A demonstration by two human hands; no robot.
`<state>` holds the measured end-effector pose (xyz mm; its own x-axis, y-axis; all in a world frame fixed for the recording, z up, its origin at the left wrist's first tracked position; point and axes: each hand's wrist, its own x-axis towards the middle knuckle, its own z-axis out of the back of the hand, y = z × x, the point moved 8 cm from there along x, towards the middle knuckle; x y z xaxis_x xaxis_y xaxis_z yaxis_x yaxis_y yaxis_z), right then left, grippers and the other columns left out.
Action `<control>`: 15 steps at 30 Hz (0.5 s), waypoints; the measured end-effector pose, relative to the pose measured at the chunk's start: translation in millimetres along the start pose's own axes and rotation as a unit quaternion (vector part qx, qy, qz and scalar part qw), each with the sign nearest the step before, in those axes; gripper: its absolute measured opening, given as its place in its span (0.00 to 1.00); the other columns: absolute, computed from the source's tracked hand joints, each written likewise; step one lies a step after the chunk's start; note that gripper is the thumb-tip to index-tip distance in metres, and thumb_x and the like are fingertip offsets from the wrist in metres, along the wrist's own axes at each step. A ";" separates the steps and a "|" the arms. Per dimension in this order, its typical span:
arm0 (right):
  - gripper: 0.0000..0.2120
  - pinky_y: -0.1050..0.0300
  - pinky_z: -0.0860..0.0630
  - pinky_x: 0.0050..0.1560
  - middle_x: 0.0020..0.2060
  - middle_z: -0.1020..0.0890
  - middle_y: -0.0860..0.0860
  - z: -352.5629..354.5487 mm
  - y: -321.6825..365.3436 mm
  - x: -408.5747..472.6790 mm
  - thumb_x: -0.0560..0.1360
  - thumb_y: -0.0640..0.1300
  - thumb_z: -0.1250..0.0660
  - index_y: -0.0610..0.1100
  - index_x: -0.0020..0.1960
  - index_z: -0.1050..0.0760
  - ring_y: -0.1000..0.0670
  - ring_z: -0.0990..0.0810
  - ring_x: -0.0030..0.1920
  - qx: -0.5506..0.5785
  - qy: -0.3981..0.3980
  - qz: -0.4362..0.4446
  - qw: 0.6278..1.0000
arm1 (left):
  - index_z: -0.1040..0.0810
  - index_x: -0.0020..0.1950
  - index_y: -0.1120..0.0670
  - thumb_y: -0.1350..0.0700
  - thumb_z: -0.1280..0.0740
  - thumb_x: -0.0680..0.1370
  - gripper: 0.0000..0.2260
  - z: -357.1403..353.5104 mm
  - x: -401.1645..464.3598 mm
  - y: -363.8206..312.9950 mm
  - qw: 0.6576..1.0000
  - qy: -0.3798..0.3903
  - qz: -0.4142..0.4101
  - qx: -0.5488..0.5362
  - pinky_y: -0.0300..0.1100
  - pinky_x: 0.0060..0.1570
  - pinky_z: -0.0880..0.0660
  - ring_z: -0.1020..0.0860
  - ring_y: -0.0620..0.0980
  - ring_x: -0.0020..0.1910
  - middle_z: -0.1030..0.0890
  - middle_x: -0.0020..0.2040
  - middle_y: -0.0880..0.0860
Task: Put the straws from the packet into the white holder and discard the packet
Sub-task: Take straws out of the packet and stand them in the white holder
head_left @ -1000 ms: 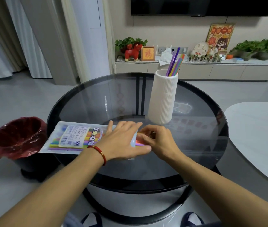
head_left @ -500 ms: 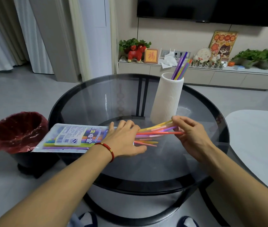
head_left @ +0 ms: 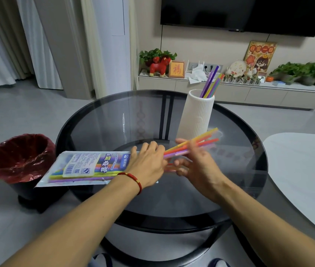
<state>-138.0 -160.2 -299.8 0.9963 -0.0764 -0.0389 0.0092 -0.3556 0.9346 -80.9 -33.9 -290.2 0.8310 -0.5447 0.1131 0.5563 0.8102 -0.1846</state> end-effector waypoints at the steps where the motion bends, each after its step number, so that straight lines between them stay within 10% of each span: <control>1: 0.24 0.58 0.21 0.36 0.37 0.17 0.46 -2.9 1.3 2.0 0.76 0.57 0.27 0.37 0.60 0.20 0.51 0.21 0.35 -0.056 -0.028 0.029 0.998 | 0.37 0.50 0.48 0.49 0.44 0.80 0.04 -0.6 -0.7 -2.9 1.000 -0.001 -0.004 -0.003 0.59 0.64 0.35 0.30 0.54 0.57 0.28 0.57 0.52; 6: 0.09 0.59 0.29 0.28 0.29 0.26 0.41 22.7 42.4 5.7 0.79 0.39 0.31 0.34 0.44 0.19 0.52 0.28 0.27 -0.126 -0.215 0.139 0.958 | 0.32 0.53 0.49 0.47 0.44 0.81 0.07 -2.6 -1.7 9.3 0.999 0.028 0.018 0.009 0.61 0.63 0.34 0.30 0.55 0.57 0.28 0.57 0.52; 15: 0.13 0.59 0.29 0.25 0.27 0.20 0.44 16.9 44.1 3.3 0.78 0.40 0.32 0.40 0.36 0.19 0.50 0.25 0.25 -0.162 -0.208 0.097 0.960 | 0.29 0.56 0.51 0.49 0.42 0.81 0.09 -12.1 -7.9 -3.1 0.998 0.059 -0.029 0.019 0.62 0.67 0.37 0.29 0.56 0.60 0.27 0.58 0.53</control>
<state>-135.7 -191.9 -264.7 0.8622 -0.5014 0.0721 -0.0794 0.0068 0.9968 -89.3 -34.7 -302.3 0.7920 -0.6105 0.0057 0.6047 0.7832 -0.1444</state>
